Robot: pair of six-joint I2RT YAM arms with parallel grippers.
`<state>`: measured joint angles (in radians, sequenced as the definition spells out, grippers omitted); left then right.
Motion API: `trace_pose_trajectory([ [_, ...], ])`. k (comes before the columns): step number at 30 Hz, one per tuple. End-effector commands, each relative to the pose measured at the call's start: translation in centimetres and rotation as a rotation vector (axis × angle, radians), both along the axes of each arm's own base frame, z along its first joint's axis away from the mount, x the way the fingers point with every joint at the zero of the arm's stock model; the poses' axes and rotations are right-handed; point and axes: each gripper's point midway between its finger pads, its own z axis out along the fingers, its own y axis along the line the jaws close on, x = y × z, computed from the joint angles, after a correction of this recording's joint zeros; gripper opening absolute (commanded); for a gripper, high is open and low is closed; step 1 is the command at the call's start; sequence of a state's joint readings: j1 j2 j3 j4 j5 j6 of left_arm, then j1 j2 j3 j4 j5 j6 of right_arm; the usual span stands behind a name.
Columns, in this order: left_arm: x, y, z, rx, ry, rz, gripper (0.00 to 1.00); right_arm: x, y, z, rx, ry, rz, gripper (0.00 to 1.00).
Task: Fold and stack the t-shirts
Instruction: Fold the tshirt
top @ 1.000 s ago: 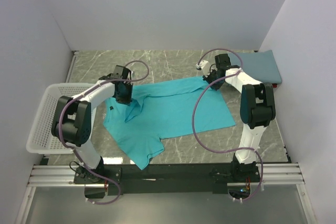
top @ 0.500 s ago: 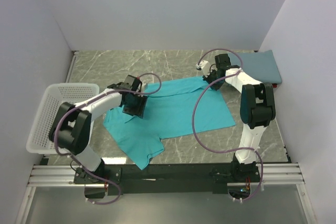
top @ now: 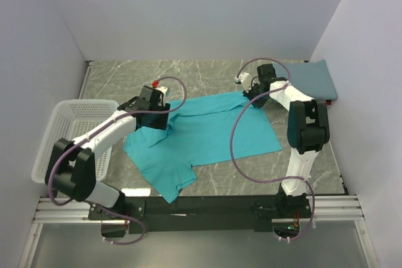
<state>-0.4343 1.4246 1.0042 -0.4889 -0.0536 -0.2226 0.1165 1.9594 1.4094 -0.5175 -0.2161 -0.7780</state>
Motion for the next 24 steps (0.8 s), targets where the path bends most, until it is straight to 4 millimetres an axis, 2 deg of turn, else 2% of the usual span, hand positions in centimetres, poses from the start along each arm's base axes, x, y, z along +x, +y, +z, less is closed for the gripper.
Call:
trace_pose_trajectory([
  [1,0.6,-0.4,-0.8,0.005,0.022,-0.015,0.54,1.2,-0.8,2.1,-0.019,-0.044,-0.014,0.14],
  [5,0.6,-0.3,-1.3,0.018,0.028,-0.02,0.54,0.5,-0.7,1.6,-0.018,-0.016,-0.001,0.19],
  [8,0.3,-0.2,-1.8,0.022,0.039,-0.019,0.54,0.3,-1.0,0.4,-0.037,0.01,-0.007,0.25],
  [11,0.2,-0.1,-1.9,0.023,0.035,-0.017,0.54,0.7,-1.4,0.0,-0.058,0.002,-0.024,0.32],
  [15,0.1,0.1,-1.9,0.024,0.031,-0.015,0.54,1.6,-1.8,-0.1,-0.079,-0.034,-0.049,0.34],
  [24,-0.2,0.1,-2.5,0.025,0.047,-0.015,0.54,2.3,-2.3,-0.7,-0.117,-0.056,-0.06,0.34],
])
